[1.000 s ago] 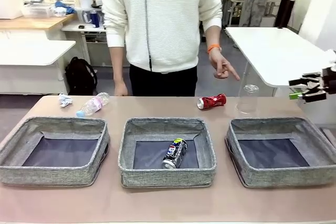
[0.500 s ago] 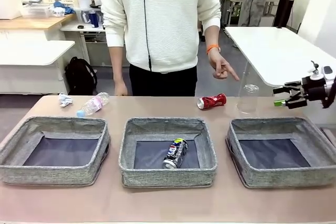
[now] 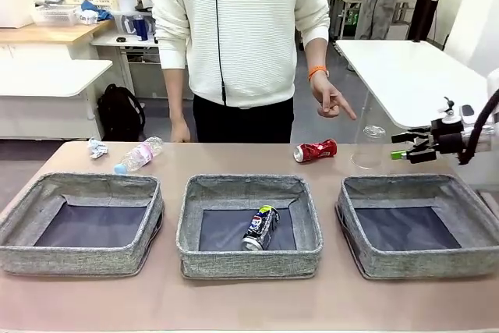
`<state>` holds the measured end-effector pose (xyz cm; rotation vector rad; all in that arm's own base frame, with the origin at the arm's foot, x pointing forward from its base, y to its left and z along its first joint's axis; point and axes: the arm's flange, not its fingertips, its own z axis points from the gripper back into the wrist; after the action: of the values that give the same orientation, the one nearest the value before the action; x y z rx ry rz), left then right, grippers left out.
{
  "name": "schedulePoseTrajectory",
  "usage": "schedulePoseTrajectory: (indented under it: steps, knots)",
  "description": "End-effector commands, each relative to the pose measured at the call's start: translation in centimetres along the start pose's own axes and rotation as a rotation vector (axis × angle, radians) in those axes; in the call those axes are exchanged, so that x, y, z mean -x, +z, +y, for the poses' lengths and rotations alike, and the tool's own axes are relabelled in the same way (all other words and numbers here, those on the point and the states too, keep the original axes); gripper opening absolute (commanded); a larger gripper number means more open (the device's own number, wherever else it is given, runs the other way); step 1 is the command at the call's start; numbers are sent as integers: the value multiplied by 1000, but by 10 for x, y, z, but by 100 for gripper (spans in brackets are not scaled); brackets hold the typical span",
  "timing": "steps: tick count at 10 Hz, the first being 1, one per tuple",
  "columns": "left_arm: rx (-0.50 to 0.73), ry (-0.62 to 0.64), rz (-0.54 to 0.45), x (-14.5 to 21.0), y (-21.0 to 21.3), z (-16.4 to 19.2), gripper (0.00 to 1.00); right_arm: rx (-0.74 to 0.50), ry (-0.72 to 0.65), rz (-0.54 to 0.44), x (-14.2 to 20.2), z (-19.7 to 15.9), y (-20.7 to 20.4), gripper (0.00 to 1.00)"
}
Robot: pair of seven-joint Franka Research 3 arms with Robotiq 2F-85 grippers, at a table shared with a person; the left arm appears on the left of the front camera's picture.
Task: Sort the waste into the appropriate baskets.
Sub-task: Pick up the waste item pointed out by the person.
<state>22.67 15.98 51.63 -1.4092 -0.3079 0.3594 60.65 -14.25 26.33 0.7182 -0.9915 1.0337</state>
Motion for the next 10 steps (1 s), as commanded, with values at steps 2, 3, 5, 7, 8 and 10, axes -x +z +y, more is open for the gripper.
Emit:
schedulePoseTrajectory:
  steps: [2, 3, 5, 7, 8, 10]
  knots:
    - [17, -22, 0, 1, 1, -1, 100, -15, -63, 3, -7, -8, -35, 100]
    - [17, -22, 0, 1, 1, -1, 100, -43, -71, -8, -6, -7, -46, 100]
    - [17, -22, 0, 1, 1, -1, 100, -60, -86, -26, -6, -5, -59, 100]
    - [17, -22, 0, 1, 1, -1, 100, -46, -105, -55, -6, -5, -64, 100]
    - [17, -22, 0, 1, 1, -1, 100, -54, -110, -93, -6, -4, -66, 100]
    - [17, -22, 0, 1, 1, -1, 100, -64, -112, -151, -6, -4, -71, 100]
